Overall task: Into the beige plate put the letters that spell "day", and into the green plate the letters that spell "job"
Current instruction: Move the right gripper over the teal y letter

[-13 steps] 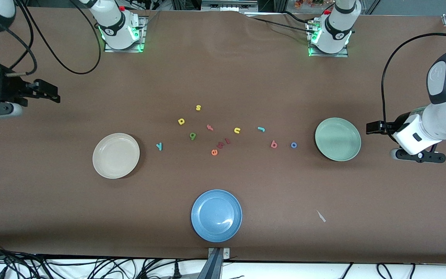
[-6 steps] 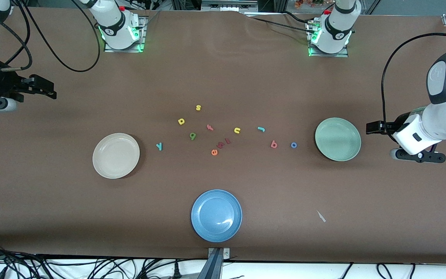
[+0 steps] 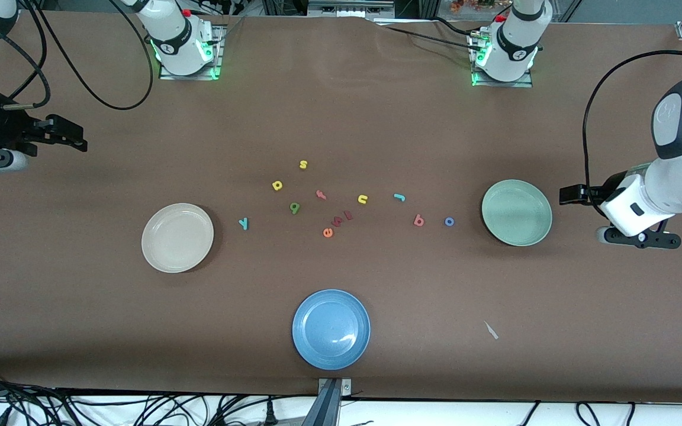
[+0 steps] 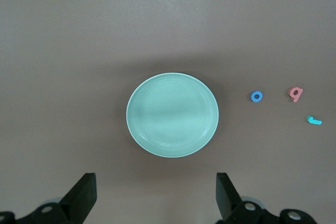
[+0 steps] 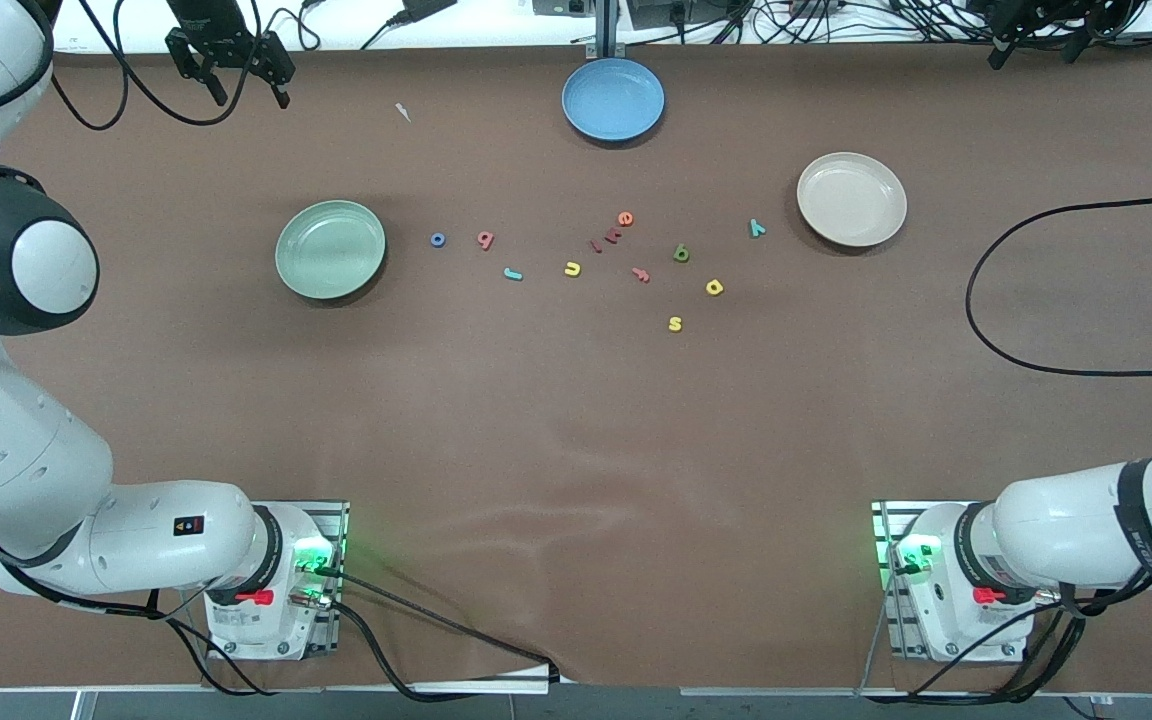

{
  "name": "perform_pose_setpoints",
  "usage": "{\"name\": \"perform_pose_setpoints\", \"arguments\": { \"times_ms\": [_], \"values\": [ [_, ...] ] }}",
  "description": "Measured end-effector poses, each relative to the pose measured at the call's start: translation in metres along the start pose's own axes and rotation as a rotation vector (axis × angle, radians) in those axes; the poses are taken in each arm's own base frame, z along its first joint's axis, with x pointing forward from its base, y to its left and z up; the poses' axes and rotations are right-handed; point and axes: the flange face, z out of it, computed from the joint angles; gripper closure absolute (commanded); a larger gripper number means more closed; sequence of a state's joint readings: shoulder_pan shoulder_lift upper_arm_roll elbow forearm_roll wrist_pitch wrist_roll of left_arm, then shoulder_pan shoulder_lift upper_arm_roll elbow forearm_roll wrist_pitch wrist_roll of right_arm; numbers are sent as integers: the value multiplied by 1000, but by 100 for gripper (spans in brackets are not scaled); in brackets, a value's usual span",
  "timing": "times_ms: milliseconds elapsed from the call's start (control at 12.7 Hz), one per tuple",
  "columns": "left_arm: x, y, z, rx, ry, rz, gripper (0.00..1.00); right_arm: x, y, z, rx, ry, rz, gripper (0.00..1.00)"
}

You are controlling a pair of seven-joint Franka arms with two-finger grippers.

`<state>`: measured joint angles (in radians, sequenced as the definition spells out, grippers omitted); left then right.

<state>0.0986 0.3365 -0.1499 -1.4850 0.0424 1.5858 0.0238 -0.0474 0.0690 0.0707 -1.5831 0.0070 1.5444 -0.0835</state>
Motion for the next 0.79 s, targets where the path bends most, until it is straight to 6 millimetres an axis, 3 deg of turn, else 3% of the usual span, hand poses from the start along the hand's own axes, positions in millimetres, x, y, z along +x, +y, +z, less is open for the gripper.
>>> {"name": "perform_pose_setpoints", "arguments": {
  "times_ms": [394,789],
  "values": [
    [0,1,0,0,0,1,0,13,-11,15,0,44,-21,0],
    [0,1,0,0,-1,2,0,49,-75,60,4,81,-65,0]
  ]
}}
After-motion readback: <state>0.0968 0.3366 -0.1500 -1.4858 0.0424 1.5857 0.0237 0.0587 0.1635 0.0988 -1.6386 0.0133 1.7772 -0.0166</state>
